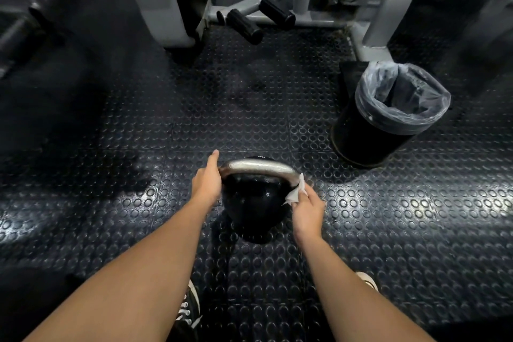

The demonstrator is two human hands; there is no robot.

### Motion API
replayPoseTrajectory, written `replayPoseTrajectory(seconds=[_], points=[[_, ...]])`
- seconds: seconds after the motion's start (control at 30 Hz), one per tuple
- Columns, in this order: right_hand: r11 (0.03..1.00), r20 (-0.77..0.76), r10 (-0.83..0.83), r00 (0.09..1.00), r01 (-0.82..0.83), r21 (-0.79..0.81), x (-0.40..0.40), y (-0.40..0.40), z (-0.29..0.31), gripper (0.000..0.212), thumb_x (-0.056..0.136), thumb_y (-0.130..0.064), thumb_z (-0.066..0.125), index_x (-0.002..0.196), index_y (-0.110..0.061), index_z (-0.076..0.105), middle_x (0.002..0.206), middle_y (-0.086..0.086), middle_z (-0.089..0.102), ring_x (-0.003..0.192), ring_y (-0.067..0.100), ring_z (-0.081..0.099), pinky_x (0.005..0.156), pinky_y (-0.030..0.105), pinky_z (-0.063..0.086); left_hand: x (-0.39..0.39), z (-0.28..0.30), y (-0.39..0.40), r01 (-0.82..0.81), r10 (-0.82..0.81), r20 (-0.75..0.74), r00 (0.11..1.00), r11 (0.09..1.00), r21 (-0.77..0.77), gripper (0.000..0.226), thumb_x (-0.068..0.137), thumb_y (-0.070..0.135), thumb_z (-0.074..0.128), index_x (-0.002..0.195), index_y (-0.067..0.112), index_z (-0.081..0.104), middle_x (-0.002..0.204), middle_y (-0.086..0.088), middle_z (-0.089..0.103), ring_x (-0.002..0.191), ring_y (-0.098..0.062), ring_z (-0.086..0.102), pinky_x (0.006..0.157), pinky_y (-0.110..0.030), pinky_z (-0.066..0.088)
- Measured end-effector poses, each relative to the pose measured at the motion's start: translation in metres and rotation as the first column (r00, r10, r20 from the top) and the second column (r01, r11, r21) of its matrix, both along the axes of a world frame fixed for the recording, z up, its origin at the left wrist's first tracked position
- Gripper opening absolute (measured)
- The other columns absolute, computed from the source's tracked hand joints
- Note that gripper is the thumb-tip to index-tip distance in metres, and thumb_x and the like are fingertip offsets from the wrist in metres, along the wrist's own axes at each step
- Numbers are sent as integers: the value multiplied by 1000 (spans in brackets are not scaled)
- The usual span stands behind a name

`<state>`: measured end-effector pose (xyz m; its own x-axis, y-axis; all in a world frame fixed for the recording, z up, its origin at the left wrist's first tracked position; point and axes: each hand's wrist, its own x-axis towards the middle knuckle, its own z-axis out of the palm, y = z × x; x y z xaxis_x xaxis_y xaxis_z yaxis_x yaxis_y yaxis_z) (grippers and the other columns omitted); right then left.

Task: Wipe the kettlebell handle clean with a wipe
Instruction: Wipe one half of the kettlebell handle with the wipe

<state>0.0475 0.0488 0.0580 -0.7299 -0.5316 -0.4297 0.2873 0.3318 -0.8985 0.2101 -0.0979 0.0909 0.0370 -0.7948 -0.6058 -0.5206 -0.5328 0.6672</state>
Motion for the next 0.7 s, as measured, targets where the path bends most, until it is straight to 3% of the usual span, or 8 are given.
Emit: replayPoseTrajectory(seconds=[0.1,0.2,0.27,0.33,0.43,0.53,0.63,0.7], points=[[998,51,41,998,-43,39,-8,-12,1,36,95,-10,43,108,-25,73,79,-8,63,67,7,52,61,21,41,1,-1,-1,-12,12,-13,1000,1000,9,108,72,94,19,107,11,80,107,-4,78,100,-24,72,109,-53,45],[996,-5,85,996,-84,43,-19,-20,3,35,92,-17,46,106,-35,73,97,-9,71,82,5,59,78,23,44,0,-5,-3,-14,14,-11,1000,1000,-2,96,93,85,23,114,9,78,109,-5,76,100,-23,68,101,-49,43],[995,-45,97,994,-96,31,-20,-12,6,34,97,-18,45,110,-32,72,106,-11,72,95,2,62,90,23,43,0,-7,-4,-2,2,-2,1000,1000,-2,95,98,82,24,116,5,77,109,-6,76,98,-23,68,91,-45,40],[995,-33,93,995,-93,20,-16,-2,7,33,100,-16,44,110,-30,72,102,-11,73,96,3,64,86,22,46,0,-6,-4,16,-16,-10,1000,1000,5,98,97,83,22,113,4,77,109,-7,77,96,-23,68,85,-42,38],[987,11,144,990,-144,72,-19,-10,10,37,93,-12,47,96,-36,75,84,-9,73,79,12,62,70,25,46,1,-11,-6,7,-7,-17,1000,1000,-8,97,97,84,22,111,6,78,110,-8,77,97,-23,69,88,-44,38],[978,28,191,981,-193,78,-37,-28,17,37,87,-3,51,88,-29,78,88,-2,76,92,19,69,86,32,53,0,-12,-6,16,-16,-15,1000,1000,-9,102,92,88,21,112,5,78,108,-8,78,98,-25,70,90,-46,41],[973,1,226,974,-225,47,-41,-19,22,37,95,-5,46,92,-25,77,86,-5,75,80,7,67,73,20,49,0,-6,-6,12,-11,-23,1000,1000,20,121,69,98,13,107,3,79,105,-8,79,97,-24,71,91,-47,43],[972,56,230,972,-232,26,-36,-11,19,35,99,-7,44,103,-24,75,85,-4,73,69,3,59,64,17,42,-1,-6,-7,19,-19,-19,1000,1000,21,116,77,96,15,105,2,78,105,-8,78,95,-24,70,83,-42,41]])
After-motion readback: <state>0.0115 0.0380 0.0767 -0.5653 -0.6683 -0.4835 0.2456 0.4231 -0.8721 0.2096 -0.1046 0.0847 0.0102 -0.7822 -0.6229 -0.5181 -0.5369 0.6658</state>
